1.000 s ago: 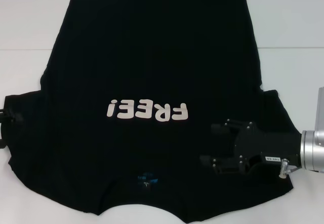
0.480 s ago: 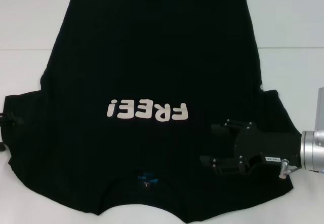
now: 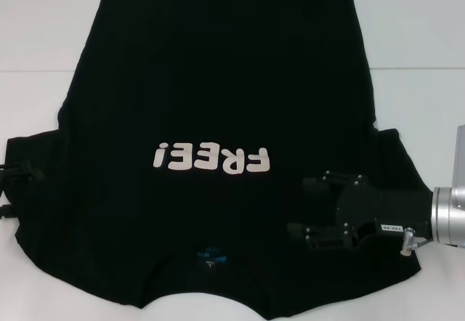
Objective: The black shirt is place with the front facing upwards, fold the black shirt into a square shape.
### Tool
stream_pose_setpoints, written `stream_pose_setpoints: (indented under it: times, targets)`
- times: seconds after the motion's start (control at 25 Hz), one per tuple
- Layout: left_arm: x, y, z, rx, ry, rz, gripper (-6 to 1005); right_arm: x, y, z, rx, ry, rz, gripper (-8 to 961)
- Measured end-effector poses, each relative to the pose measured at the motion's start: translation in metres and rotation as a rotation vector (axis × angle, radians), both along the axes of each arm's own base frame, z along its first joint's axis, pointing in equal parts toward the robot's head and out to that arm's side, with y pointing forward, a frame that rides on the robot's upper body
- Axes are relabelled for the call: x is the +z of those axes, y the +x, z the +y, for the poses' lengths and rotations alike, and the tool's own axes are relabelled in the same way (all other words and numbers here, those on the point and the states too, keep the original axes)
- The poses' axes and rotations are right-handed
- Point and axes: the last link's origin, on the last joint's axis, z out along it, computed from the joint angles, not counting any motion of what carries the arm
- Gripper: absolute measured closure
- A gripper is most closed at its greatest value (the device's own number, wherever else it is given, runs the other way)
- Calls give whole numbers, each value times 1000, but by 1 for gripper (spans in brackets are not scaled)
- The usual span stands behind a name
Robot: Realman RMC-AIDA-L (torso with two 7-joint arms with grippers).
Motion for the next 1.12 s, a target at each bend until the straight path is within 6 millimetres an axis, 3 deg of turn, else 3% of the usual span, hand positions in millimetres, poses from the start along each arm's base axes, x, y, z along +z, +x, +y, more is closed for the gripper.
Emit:
stream_pose_setpoints:
  times: [0.32, 0.96, 1.12]
  targets:
    - [-3, 3, 5, -12, 8, 11, 61, 0, 0, 0, 1, -1, 1, 57]
    - [-3, 6, 15, -63, 0, 110, 396, 0, 0, 0, 2, 1, 0, 61]
    - [-3, 8, 18, -77, -5, 116, 557, 0, 0, 0, -1, 0, 0, 61]
